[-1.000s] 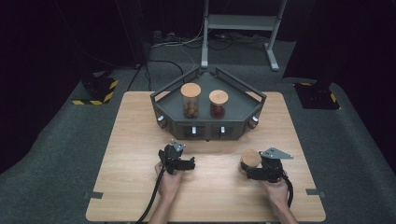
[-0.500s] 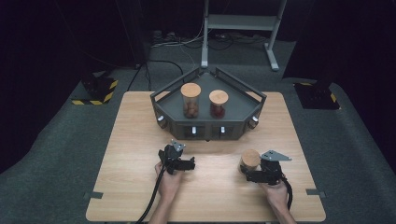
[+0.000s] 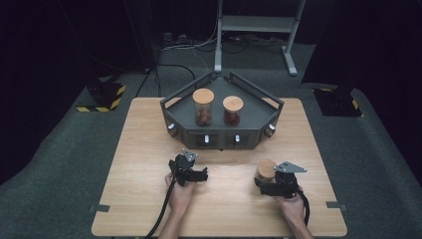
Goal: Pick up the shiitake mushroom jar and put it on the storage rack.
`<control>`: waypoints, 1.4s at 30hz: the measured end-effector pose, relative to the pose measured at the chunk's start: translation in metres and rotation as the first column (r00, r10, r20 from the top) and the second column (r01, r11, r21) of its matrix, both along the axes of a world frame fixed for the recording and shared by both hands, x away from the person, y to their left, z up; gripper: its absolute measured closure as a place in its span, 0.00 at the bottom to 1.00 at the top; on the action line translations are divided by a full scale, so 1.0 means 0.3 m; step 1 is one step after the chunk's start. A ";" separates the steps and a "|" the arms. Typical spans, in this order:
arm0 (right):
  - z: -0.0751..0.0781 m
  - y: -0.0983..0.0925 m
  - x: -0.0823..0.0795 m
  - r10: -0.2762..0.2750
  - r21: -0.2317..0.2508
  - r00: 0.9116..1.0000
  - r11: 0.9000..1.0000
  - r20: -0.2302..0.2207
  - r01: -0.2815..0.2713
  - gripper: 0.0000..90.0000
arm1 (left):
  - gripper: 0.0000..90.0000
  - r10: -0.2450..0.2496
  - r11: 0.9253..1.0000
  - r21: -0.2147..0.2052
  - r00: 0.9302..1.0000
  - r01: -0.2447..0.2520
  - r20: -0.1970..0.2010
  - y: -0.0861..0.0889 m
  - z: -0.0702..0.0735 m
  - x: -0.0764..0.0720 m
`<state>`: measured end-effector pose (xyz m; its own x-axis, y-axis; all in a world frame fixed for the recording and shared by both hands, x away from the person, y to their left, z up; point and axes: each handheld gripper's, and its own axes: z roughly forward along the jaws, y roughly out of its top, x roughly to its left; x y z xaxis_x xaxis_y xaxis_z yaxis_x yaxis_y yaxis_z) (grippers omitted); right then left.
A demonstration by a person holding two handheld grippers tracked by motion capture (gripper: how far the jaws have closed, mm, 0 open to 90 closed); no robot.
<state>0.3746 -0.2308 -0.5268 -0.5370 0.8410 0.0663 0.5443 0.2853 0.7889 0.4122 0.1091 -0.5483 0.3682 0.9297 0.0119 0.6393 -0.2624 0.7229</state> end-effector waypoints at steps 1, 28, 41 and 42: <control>-0.001 0.001 0.001 -0.001 -0.001 1.000 1.000 -0.003 0.001 0.10 | 0.02 0.000 1.000 0.000 1.000 0.000 0.000 0.000 0.000 0.000; -0.015 0.037 0.027 -0.016 -0.015 1.000 1.000 -0.014 0.016 0.16 | 0.02 0.000 1.000 0.000 1.000 0.000 0.000 0.000 0.000 0.000; -0.015 0.041 0.030 -0.019 -0.015 1.000 1.000 -0.002 0.019 0.23 | 0.02 0.000 1.000 0.000 1.000 0.000 0.000 0.000 0.000 0.000; -0.015 0.041 0.031 -0.018 -0.015 1.000 1.000 -0.001 0.018 0.24 | 0.02 0.000 1.000 0.000 1.000 0.000 0.000 0.000 0.000 0.000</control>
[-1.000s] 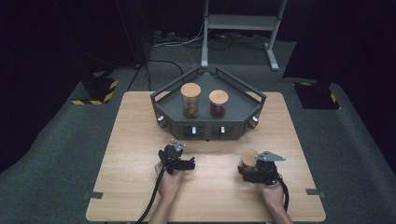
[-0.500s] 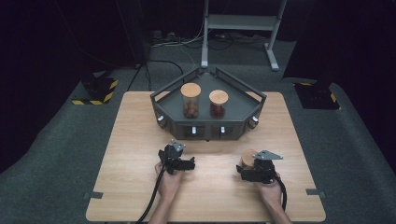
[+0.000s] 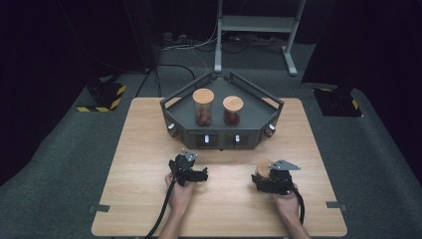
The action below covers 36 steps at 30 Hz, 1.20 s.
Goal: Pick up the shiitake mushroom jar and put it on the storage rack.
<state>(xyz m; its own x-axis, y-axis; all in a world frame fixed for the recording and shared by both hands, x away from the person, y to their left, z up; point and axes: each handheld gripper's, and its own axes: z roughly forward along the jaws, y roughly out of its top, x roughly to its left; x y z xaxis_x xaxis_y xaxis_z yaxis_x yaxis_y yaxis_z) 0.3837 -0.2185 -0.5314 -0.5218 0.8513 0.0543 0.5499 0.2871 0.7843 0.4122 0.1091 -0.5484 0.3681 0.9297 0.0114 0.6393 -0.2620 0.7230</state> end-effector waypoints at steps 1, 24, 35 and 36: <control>0.000 0.000 0.000 0.001 0.002 1.000 1.000 0.000 -0.001 0.25 | 0.02 0.000 1.000 0.000 1.000 0.000 0.000 0.000 0.000 0.000; -0.001 0.011 -0.006 0.002 0.005 1.000 1.000 0.018 -0.002 0.26 | 0.02 0.001 1.000 -0.002 1.000 -0.001 -0.001 0.000 0.000 0.000; 0.014 0.012 -0.002 0.011 0.014 1.000 1.000 0.011 -0.011 0.27 | 0.02 0.001 1.000 -0.003 1.000 -0.001 -0.001 0.000 0.000 0.000; 0.016 0.011 -0.002 0.009 0.017 1.000 1.000 0.010 -0.009 0.27 | 0.02 0.001 1.000 -0.002 1.000 -0.001 -0.001 0.000 0.000 0.000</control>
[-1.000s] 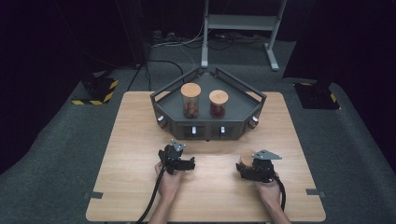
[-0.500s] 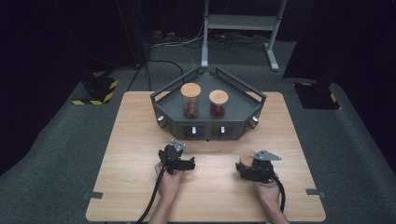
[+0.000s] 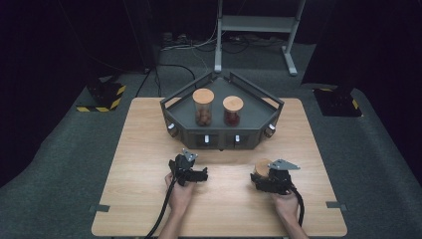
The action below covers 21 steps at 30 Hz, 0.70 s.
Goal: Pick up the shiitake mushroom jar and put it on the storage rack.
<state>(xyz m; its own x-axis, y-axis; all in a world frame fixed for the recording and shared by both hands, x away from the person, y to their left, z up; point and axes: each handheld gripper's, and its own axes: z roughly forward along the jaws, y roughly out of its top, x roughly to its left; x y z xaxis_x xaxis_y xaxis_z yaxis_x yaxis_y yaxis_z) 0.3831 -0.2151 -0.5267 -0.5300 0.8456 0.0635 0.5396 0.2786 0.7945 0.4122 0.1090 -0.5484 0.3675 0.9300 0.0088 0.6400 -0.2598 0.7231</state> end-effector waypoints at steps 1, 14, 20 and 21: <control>0.002 -0.001 0.000 -0.002 0.001 1.000 1.000 -0.002 0.002 0.27 | 0.02 0.000 1.000 0.000 1.000 0.000 0.000 0.000 0.000 0.000; 0.029 -0.012 0.005 -0.008 0.002 1.000 1.000 0.004 0.008 0.27 | 0.02 0.000 1.000 0.000 1.000 0.000 0.000 0.000 0.000 0.000; 0.039 -0.014 0.005 -0.013 0.007 1.000 1.000 0.012 0.013 0.27 | 0.02 0.000 1.000 0.000 1.000 0.000 0.000 0.000 0.000 0.000; 0.041 -0.014 0.005 -0.013 0.006 1.000 1.000 0.013 0.013 0.27 | 0.02 0.000 1.000 0.000 1.000 0.000 0.000 0.000 0.000 0.000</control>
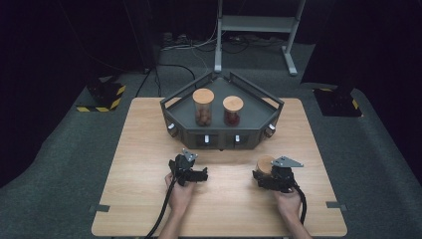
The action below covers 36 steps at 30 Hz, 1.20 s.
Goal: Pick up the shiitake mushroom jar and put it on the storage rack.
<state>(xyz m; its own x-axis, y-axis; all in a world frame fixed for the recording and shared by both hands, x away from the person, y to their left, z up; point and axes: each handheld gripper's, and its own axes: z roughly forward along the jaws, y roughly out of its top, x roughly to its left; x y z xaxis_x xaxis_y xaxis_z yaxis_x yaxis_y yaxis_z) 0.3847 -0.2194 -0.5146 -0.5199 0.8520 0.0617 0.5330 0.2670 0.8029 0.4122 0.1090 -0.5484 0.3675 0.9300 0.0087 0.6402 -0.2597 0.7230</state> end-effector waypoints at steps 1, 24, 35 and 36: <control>0.002 0.000 0.001 -0.001 -0.001 1.000 1.000 -0.001 0.001 0.27 | 0.02 -0.001 1.000 0.002 1.000 0.001 0.001 0.000 0.000 0.000; 0.053 0.000 0.017 0.005 -0.016 1.000 1.000 0.026 -0.005 0.27 | 0.02 0.000 1.000 0.000 1.000 0.000 0.000 0.000 0.000 0.000; 0.075 0.002 0.025 0.009 -0.015 0.999 1.000 0.034 -0.009 0.27 | 0.02 0.000 1.000 0.000 1.000 0.000 0.000 0.000 0.000 0.000; 0.077 0.003 0.026 0.009 -0.014 0.999 1.000 0.035 -0.009 0.27 | 0.02 0.000 1.000 0.000 1.000 0.000 0.000 0.000 0.000 0.000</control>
<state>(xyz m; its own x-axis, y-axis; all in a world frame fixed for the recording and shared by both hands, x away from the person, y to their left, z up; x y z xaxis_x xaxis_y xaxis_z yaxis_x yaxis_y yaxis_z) 0.3924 -0.2186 -0.4915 -0.5292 0.8479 0.0314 0.5018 0.2829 0.8174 0.4122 0.1090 -0.5484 0.3673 0.9300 0.0087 0.6401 -0.2596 0.7231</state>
